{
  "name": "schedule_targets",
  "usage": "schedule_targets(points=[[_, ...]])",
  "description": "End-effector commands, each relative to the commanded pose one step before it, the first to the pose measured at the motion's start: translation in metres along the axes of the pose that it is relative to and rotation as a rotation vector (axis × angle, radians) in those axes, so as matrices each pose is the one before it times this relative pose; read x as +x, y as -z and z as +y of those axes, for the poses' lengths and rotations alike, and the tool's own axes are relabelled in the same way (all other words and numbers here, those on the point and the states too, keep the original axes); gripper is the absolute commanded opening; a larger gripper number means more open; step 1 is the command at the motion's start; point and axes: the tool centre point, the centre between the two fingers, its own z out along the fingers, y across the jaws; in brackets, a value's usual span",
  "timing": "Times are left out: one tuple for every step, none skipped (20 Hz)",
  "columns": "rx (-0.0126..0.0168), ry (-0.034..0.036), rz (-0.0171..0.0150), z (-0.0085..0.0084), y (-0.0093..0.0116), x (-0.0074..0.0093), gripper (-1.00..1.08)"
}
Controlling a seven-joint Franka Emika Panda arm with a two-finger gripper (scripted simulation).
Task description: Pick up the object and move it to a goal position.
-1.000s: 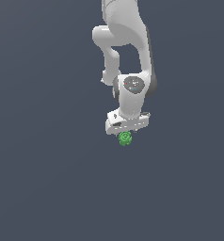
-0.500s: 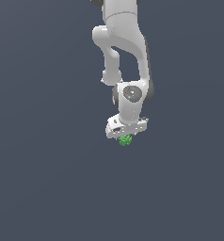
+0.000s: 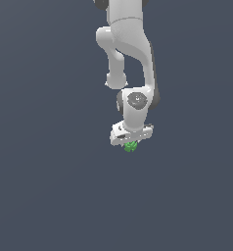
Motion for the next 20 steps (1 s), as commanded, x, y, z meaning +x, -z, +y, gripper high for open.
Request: schedule_targets(points=[[0.00008, 0.00015, -0.00016, -0.00005, -0.00082, 0.00007, -1.0], [0.0, 0.0, 0.0, 0.0, 0.0, 0.0, -1.0], [0.0, 0.0, 0.0, 0.0, 0.0, 0.0, -1.0], [0.0, 0.0, 0.0, 0.0, 0.0, 0.0, -1.0], [0.0, 0.0, 0.0, 0.0, 0.0, 0.0, -1.0], [-0.00066, -0.00019, 0.00007, 0.00019, 0.00087, -0.00025, -1.0], [0.0, 0.0, 0.0, 0.00013, 0.00026, -0.00004, -1.0], [0.0, 0.0, 0.0, 0.00039, 0.00078, -0.00011, -1.0], [0.0, 0.0, 0.0, 0.00065, 0.0013, -0.00019, -1.0], [0.0, 0.0, 0.0, 0.00091, 0.00183, -0.00026, -1.0], [0.0, 0.0, 0.0, 0.00117, 0.00235, -0.00033, -1.0], [0.0, 0.0, 0.0, 0.00144, 0.00289, -0.00041, -1.0], [0.0, 0.0, 0.0, 0.00171, 0.00343, -0.00048, -1.0], [0.0, 0.0, 0.0, 0.00198, 0.00398, -0.00056, -1.0], [0.0, 0.0, 0.0, 0.00225, 0.00454, -0.00064, -1.0], [0.0, 0.0, 0.0, 0.00254, 0.00511, -0.00071, -1.0], [0.0, 0.0, 0.0, 0.00282, 0.0057, -0.00079, -1.0], [0.0, 0.0, 0.0, 0.00312, 0.00631, -0.00087, -1.0], [0.0, 0.0, 0.0, 0.00341, 0.0069, -0.00095, -1.0], [0.00027, 0.0004, -0.00001, 0.00347, 0.00744, -0.00099, -1.0]])
